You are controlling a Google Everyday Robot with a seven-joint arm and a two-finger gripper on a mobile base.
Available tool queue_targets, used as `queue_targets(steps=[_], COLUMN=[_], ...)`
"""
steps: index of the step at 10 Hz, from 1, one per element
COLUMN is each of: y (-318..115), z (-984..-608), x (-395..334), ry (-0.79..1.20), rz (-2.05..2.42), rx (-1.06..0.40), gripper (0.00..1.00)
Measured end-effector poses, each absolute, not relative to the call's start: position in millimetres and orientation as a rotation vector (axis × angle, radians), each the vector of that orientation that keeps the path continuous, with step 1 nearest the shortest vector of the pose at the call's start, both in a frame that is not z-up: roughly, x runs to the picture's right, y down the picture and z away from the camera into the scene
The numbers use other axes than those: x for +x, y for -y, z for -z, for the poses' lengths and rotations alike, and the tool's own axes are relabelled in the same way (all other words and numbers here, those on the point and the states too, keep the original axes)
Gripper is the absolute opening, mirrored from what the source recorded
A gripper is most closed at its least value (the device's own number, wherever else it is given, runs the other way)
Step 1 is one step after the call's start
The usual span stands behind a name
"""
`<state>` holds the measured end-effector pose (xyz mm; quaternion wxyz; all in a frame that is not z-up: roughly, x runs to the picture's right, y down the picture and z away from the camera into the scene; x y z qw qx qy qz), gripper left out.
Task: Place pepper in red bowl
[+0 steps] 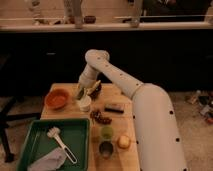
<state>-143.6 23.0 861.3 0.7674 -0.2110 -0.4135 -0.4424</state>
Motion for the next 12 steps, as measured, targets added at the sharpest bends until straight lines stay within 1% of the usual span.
queue_targets(steps=[3,8,12], y=[-22,-18,-28], z=[-869,-871,-884], x=[-153,-180,-206], ry=[0.908,0.929,0.960], rz=[0.962,0.991,1.014], rx=[-0.458,-0.451,-0.478], gripper=[0.00,0.00,0.00])
